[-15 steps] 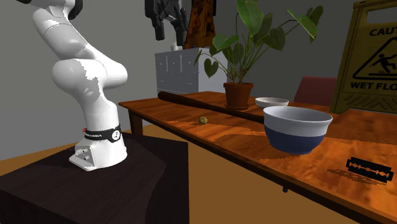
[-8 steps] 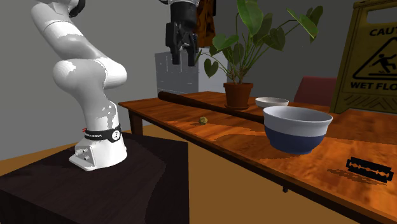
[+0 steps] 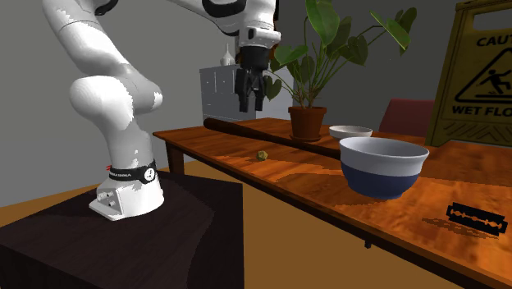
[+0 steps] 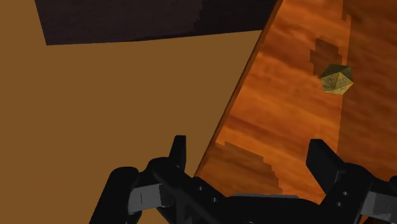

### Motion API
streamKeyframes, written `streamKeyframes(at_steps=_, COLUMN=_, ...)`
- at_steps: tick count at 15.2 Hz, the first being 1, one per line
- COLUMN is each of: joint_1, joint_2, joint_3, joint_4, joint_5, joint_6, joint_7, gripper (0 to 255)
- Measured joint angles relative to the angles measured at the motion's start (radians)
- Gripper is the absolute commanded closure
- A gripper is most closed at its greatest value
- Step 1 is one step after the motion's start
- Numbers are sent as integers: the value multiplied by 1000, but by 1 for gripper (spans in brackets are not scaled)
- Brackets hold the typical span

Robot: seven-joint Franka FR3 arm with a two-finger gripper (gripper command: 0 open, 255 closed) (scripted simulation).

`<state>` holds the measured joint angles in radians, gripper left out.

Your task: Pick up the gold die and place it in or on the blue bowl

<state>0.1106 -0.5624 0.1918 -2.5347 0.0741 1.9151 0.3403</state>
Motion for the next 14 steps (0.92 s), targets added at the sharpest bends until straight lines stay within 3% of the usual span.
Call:
streamKeyframes(at_steps=9, joint_1=57, joint_2=274, joint_3=149, joint_4=25, joint_5=51, joint_6=175, joint_7=175, gripper=0)
streamKeyframes(at_steps=14, joint_1=78, joint_2=439, joint_3=208, joint_4=82, joint_5=37, joint_6=244, joint_7=267, gripper=0)
